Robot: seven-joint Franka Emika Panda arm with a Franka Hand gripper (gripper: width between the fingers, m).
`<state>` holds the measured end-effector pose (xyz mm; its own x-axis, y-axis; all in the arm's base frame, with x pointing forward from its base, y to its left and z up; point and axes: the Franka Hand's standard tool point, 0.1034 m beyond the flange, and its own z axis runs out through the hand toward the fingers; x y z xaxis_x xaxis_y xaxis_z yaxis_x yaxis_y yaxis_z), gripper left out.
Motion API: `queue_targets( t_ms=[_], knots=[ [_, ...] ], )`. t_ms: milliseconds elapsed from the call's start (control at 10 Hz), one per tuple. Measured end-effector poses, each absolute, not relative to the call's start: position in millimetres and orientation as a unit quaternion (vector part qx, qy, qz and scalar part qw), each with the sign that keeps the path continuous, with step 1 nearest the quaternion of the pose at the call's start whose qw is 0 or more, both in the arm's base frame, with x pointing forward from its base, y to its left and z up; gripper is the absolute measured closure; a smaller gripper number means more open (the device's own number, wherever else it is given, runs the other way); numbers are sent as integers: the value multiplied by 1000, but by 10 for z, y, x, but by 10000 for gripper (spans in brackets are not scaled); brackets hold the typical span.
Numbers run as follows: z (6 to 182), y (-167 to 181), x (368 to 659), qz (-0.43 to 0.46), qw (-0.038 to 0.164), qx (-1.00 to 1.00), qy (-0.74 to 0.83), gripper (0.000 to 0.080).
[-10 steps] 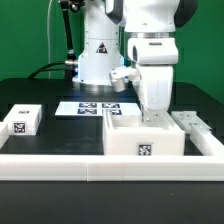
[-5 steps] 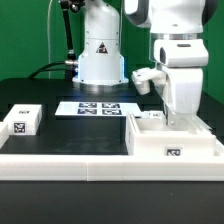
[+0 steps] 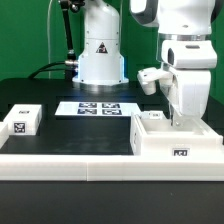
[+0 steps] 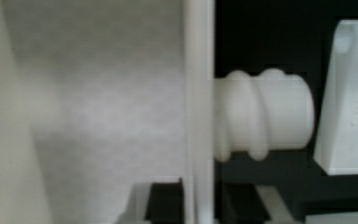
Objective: Assemble cabinet
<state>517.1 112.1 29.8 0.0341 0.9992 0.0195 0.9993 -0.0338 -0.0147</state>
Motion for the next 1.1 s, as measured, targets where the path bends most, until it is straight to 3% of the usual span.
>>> queue_targets(
  t_ms=[100, 200, 300, 400, 500, 600, 700, 900, 1100],
  knots=[
    [298, 1118, 5171, -2, 12, -719, -695, 515],
    [298, 1115, 5171, -2, 12, -719, -695, 380],
    [297, 1113, 5172, -2, 12, -719, -694, 380],
    [297, 1111, 5172, -2, 12, -720, -694, 198],
    [297, 1109, 5173, -2, 12, -720, -694, 73],
    [297, 1106, 5173, -2, 12, -720, -694, 73],
    [297, 1104, 5174, -2, 12, -720, -694, 13],
    [298, 1102, 5174, -2, 12, -720, -694, 4],
    [456, 1145, 5088, -1, 8, -727, -687, 2]
  ],
)
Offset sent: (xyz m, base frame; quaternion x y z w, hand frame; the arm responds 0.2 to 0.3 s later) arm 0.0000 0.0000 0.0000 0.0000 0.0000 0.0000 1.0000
